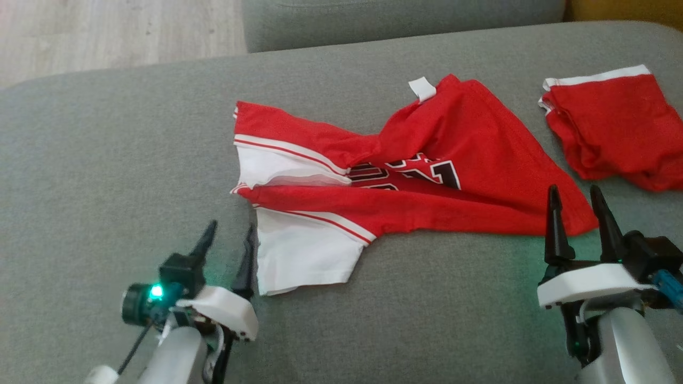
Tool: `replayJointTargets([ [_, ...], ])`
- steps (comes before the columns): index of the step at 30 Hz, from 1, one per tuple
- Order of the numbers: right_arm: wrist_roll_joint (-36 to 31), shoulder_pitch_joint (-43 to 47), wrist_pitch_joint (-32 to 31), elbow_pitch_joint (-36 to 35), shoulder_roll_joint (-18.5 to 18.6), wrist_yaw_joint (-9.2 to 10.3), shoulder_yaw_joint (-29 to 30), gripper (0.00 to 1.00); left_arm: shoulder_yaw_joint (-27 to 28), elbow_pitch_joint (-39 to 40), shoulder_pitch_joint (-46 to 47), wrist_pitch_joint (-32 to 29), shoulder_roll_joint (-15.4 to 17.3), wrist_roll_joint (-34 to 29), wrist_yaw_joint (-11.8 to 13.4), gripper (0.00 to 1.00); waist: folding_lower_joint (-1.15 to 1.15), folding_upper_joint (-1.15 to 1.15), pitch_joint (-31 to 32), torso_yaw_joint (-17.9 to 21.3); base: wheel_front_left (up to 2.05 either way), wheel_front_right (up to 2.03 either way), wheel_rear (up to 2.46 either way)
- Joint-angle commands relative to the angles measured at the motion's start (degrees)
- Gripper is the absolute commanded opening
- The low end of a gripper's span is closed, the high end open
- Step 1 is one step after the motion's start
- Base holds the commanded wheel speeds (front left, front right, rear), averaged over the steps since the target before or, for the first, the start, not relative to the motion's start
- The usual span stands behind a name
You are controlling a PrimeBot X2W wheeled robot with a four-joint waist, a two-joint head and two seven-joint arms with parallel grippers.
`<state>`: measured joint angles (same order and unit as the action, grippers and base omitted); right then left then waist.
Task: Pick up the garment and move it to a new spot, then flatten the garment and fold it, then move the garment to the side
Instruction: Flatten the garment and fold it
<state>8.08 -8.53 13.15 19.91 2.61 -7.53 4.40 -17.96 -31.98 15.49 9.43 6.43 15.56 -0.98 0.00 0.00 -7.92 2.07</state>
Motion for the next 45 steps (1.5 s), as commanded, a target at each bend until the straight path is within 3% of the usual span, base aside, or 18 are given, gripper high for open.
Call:
replayJointTargets([
  [1,0.27,-1.49,0.70,-2.01,0.27,0.04,-1.50,1.00,0.97,0.55,1.98,-0.75,0.46,-0.55,-0.03,1.00,0.00,0.00,-0.63,0.74,0.00,0.00,0.00],
  [14,0.82,-1.55,1.26,-0.41,0.27,0.04,-1.46,1.00,-3.92,-2.22,-1.16,-9.40,-0.31,-1.17,-0.46,1.00,0.00,0.00,0.17,1.47,0.00,0.00,0.00],
  [24,1.42,-2.29,1.55,1.00,0.27,0.04,-1.90,1.00,-6.50,-0.43,-2.39,-16.70,0.06,0.11,-2.67,1.00,0.00,0.00,0.39,2.18,0.00,0.00,0.00],
  [26,1.53,-2.44,1.61,1.26,0.27,0.04,-1.79,1.00,-6.39,0.75,-2.56,-16.91,0.26,0.62,-2.86,0.00,0.00,0.00,0.36,2.27,0.00,0.00,0.00],
  [35,1.36,-2.45,1.75,2.48,0.27,0.04,-1.06,1.00,-4.84,5.22,-2.75,-15.02,1.48,1.47,-1.43,0.00,0.00,0.00,1.16,1.82,0.00,0.00,0.00],
  [45,-1.09,-2.50,0.81,5.31,0.27,0.04,1.74,1.00,0.01,11.08,-1.94,-3.29,1.67,2.36,2.60,0.00,0.00,0.00,2.38,0.84,0.00,0.00,0.00],
])
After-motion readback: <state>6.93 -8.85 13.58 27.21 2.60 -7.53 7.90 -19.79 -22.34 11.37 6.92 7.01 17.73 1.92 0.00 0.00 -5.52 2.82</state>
